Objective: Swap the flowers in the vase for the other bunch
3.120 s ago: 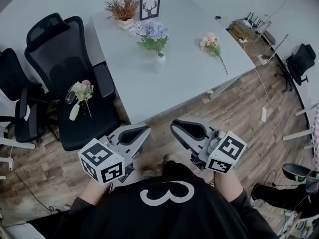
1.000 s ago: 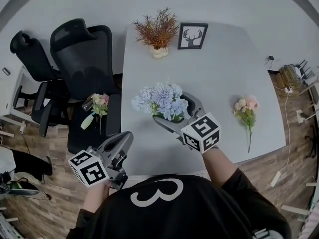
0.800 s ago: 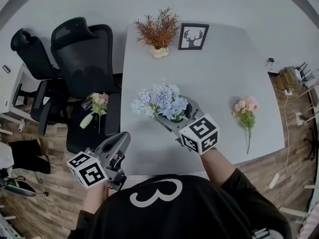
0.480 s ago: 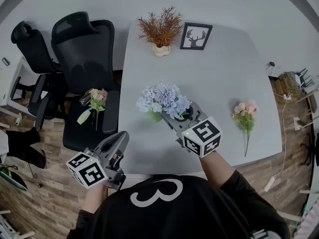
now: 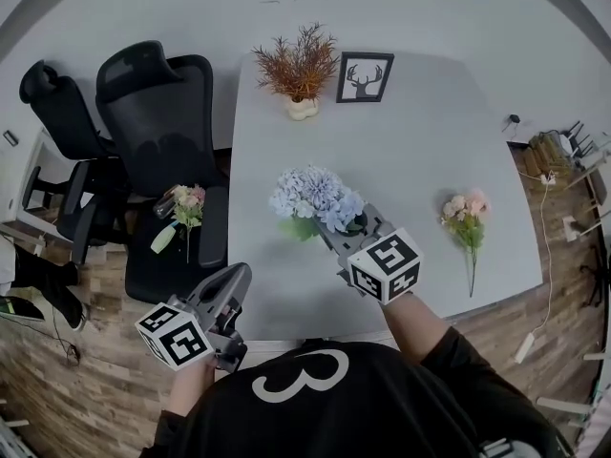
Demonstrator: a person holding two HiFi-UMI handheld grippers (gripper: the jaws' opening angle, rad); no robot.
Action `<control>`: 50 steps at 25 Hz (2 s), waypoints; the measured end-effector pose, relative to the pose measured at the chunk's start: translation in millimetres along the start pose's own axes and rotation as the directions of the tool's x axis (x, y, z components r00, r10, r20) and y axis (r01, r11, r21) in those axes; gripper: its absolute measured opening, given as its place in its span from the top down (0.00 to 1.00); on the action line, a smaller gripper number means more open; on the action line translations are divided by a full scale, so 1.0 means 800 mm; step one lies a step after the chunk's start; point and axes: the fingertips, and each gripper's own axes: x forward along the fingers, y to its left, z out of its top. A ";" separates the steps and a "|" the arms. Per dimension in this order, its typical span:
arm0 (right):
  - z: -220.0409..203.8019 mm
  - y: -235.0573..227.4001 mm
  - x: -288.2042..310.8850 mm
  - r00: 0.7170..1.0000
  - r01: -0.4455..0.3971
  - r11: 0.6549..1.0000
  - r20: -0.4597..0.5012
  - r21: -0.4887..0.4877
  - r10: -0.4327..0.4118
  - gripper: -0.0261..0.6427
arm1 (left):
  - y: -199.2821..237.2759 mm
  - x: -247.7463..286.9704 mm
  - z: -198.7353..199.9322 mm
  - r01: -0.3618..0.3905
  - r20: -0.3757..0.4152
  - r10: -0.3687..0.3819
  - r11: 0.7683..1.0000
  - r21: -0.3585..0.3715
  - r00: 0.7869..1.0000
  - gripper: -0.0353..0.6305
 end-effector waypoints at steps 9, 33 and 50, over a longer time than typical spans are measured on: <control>0.006 -0.004 -0.002 0.998 0.056 0.997 0.001 -0.055 -0.056 0.86 | -0.011 -0.007 0.000 0.017 -0.016 -0.017 0.999 0.036 1.000 0.93; 0.164 0.069 -0.129 0.884 0.255 0.950 0.441 -0.180 -0.153 0.86 | -0.044 -0.099 0.017 0.041 -0.001 -0.041 0.992 0.118 0.999 0.93; 0.134 0.218 -0.235 0.929 0.165 0.981 0.350 -0.106 -0.118 0.86 | -0.139 -0.184 -0.026 0.150 0.024 -0.160 0.961 0.231 0.987 0.93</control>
